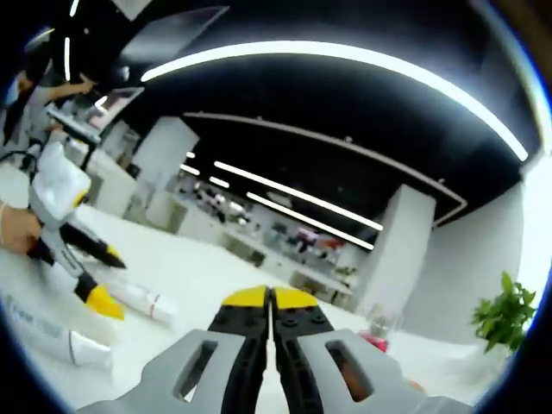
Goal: Arrange the skincare products in the storage area until every visible bottle or jar stands upright without overlapping.
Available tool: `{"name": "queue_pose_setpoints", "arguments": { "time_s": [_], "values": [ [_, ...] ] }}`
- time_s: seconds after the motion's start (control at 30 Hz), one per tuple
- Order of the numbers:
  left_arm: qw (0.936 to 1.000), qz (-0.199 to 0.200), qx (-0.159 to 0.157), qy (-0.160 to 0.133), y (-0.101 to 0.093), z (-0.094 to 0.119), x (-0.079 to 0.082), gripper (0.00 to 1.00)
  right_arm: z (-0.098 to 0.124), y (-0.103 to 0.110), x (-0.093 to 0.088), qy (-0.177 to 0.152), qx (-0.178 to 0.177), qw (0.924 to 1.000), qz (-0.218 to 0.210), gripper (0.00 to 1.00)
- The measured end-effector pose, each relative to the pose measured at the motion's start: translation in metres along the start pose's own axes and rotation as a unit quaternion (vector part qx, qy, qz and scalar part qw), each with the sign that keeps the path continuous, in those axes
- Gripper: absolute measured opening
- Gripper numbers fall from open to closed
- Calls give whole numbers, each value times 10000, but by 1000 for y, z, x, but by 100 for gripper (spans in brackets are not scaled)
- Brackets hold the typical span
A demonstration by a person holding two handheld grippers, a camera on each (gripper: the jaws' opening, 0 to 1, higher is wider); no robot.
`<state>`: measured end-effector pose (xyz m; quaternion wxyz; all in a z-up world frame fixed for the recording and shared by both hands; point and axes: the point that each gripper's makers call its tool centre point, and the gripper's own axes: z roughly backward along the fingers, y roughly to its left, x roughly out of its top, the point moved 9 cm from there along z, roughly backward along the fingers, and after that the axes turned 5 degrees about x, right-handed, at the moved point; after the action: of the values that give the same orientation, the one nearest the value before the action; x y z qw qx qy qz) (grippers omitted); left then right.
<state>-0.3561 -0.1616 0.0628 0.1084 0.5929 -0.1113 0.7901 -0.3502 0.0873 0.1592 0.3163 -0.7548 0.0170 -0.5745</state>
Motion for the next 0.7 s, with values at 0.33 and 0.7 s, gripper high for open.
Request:
{"name": "queue_pose_setpoints", "arguments": {
  "time_s": [0.33, 0.7],
  "values": [
    [9943, -672, -155, 819, 19, -36, 4, 71, -6, 3, -11, 215, 111, 9996, -165, 0],
    [9869, -929, -389, 1259, 8, -50, 14, 67, -6, 3, -14, 301, 137, 9993, -174, 0]
  ]
}}
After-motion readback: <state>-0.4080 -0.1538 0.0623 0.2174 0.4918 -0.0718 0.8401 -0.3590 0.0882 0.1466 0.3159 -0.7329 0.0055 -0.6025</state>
